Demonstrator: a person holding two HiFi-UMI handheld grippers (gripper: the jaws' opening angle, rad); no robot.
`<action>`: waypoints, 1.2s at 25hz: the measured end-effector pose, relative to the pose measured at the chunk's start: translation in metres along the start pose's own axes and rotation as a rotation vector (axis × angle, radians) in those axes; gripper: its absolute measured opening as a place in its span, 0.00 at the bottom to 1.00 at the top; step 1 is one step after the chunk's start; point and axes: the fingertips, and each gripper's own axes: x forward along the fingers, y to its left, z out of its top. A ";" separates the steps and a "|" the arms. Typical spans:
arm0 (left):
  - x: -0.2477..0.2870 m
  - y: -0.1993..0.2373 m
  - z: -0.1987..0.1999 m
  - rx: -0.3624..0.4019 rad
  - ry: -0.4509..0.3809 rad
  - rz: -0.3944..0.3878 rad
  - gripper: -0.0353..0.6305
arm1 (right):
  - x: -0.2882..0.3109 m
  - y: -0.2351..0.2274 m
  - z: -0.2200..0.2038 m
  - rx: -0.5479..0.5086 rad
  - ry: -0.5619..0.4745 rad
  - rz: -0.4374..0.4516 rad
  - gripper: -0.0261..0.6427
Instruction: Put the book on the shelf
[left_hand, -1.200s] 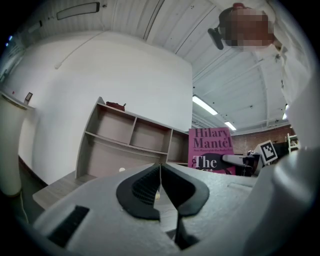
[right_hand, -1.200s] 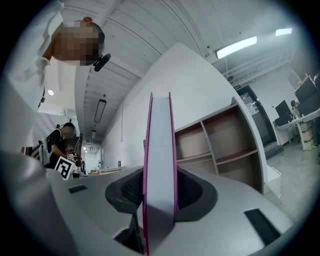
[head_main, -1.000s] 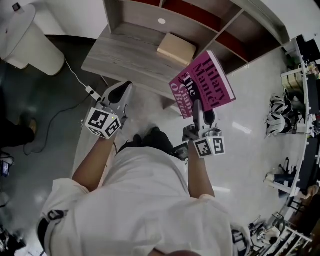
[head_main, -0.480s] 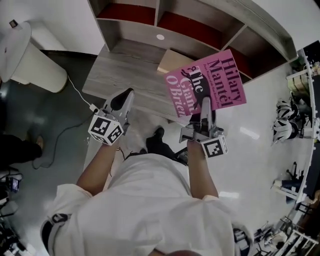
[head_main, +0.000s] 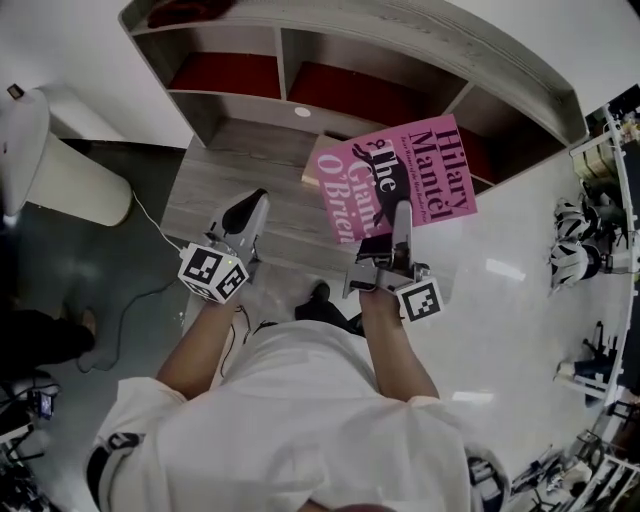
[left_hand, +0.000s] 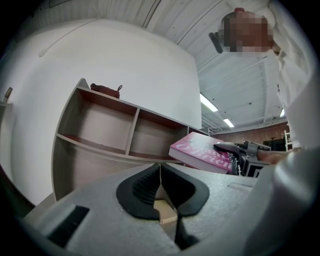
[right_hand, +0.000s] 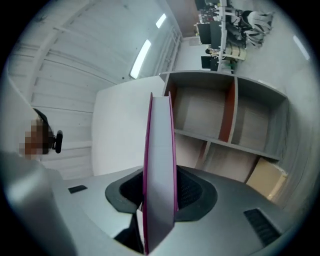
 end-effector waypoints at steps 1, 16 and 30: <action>0.005 -0.002 0.004 0.001 -0.001 -0.006 0.09 | 0.003 -0.003 0.000 0.030 -0.004 -0.011 0.25; 0.076 0.028 0.028 -0.002 0.005 -0.056 0.09 | 0.082 -0.044 -0.021 0.372 -0.015 -0.161 0.25; 0.145 0.106 0.032 -0.061 0.024 -0.225 0.09 | 0.154 -0.089 -0.052 0.344 -0.146 -0.315 0.25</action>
